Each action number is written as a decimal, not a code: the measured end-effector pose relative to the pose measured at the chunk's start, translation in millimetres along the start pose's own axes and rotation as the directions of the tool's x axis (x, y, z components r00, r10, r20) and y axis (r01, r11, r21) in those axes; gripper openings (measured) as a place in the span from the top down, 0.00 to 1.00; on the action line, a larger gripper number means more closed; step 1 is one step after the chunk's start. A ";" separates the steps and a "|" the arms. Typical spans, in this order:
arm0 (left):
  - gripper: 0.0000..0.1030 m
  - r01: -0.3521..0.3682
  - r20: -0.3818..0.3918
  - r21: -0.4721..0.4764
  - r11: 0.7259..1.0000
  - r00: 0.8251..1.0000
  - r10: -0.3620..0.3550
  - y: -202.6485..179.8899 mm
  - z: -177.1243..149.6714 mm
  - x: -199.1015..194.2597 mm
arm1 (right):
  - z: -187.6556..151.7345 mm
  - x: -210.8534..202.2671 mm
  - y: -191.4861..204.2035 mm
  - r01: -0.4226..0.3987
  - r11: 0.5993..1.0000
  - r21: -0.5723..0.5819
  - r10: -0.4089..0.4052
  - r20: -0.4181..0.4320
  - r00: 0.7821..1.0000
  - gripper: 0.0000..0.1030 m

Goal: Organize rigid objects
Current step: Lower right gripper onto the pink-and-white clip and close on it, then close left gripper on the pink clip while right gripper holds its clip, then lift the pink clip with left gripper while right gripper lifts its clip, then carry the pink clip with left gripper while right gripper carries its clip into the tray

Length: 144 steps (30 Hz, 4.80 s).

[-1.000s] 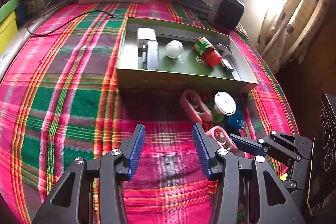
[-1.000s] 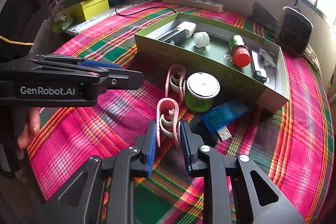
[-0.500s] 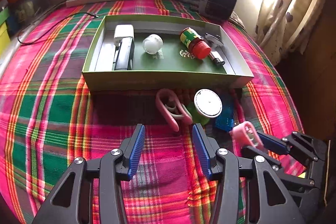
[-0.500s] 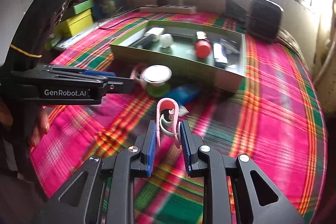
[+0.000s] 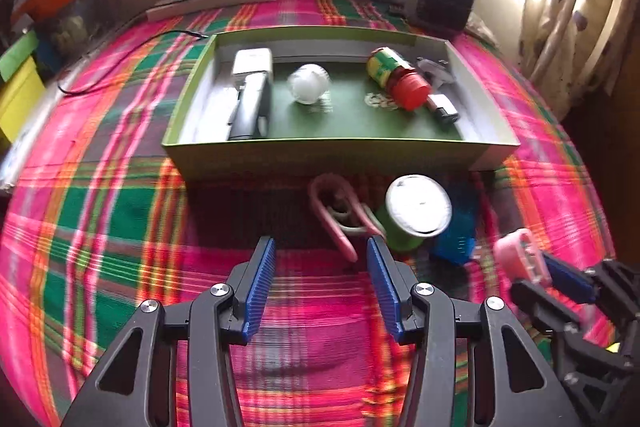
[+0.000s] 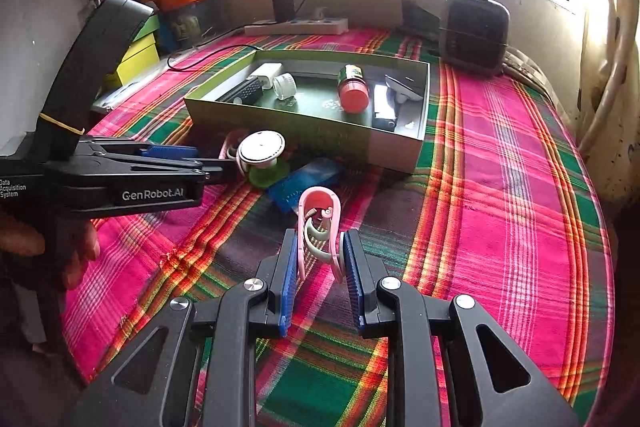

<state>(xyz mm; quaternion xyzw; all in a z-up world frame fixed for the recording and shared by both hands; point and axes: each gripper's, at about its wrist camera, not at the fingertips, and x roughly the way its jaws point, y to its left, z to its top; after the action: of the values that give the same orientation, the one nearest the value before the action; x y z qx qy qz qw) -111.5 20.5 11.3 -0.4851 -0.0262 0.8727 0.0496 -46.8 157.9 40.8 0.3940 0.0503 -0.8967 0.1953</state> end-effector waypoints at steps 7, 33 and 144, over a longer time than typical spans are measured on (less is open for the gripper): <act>0.55 0.043 0.019 -0.024 0.999 0.999 -0.043 -5.2 -0.1 -2.0 | -1.3 -0.4 -4.7 -0.001 1.000 0.010 0.001 0.004 1.000 0.77; 0.55 -0.062 0.023 -0.035 0.997 0.998 0.063 18.3 9.3 5.6 | -2.6 4.2 -4.0 -0.004 1.000 0.007 0.004 -0.014 1.000 0.77; 0.78 -0.023 0.172 0.062 0.998 0.985 0.012 10.8 51.1 -33.2 | 96.6 23.7 -31.0 0.041 0.997 0.072 -0.043 0.030 0.999 0.77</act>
<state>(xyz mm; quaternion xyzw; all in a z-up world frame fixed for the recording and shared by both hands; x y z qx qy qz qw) -138.2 6.2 65.3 -0.4064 0.0015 0.9120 0.0550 -139.8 155.5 87.8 0.3855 0.0237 -0.9079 0.1630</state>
